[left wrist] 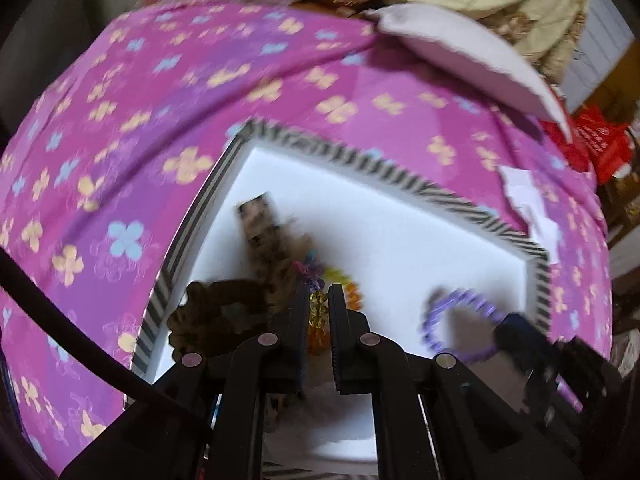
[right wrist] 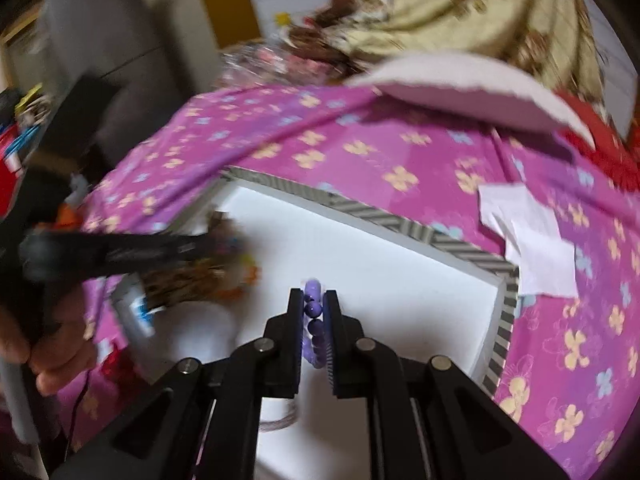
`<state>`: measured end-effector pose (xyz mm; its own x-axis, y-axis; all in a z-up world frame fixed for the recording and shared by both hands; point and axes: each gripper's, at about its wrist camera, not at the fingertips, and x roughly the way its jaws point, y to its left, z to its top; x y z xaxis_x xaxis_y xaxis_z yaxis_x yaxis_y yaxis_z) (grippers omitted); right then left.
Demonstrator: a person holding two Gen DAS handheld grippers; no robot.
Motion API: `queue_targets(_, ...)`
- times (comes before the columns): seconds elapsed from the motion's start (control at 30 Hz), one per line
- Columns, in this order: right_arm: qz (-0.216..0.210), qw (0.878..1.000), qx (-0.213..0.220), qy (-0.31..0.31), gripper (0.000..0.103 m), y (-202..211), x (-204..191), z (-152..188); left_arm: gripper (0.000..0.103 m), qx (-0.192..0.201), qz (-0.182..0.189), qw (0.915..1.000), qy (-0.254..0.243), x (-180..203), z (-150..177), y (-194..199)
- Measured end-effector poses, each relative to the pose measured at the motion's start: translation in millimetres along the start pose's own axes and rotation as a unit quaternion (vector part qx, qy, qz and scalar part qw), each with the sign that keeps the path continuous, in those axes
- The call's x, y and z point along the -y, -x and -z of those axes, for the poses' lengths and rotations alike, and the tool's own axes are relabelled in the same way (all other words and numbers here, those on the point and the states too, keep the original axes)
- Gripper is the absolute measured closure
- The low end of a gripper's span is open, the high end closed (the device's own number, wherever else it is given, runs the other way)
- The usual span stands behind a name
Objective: Organize jewelry
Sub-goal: 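Carry both bracelets into the striped box and open both tools to release them, then withdraw both tools from the box over the remaining jewelry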
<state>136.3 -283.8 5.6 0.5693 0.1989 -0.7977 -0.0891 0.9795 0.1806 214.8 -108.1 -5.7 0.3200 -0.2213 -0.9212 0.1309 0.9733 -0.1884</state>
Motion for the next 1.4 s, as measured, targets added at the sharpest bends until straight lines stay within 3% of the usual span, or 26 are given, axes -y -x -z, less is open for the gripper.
queue_targets(0.13,0.002,0.999,-0.021,-0.025,0.093,-19,12,6,0.073,-0.008,-0.011,0.9999,0.003,-7,3,-14)
queue_targets(0.37,0.004,0.999,-0.037,-0.012,0.093,-28,3,11,0.073,-0.009,-0.008,0.9999,0.001,-1,10,-21)
queue_targets(0.47,0.004,0.999,-0.034,-0.016,0.082,-19,5,14,0.073,-0.007,0.001,1.0000,0.006,-2,11,-19)
queue_targets(0.6,0.001,0.999,-0.025,-0.023,0.074,-2,7,18,0.062,-0.001,0.015,0.9998,0.011,-3,14,-13)
queue_targets(0.7,0.001,1.000,-0.021,-0.019,0.067,10,6,25,0.061,0.002,0.016,0.9998,0.009,-2,18,-8)
queue_targets(0.9,0.003,1.000,0.004,-0.013,0.065,39,-2,36,0.060,0.029,-0.005,0.9994,-0.018,4,32,15)
queue_targets(1.07,0.001,1.000,0.011,0.001,0.057,56,-18,43,0.060,0.062,-0.033,0.9969,-0.037,5,46,36)
queue_targets(1.4,-0.009,0.999,0.031,0.010,0.054,85,-48,69,0.060,0.102,-0.056,0.9924,-0.042,-4,88,68)
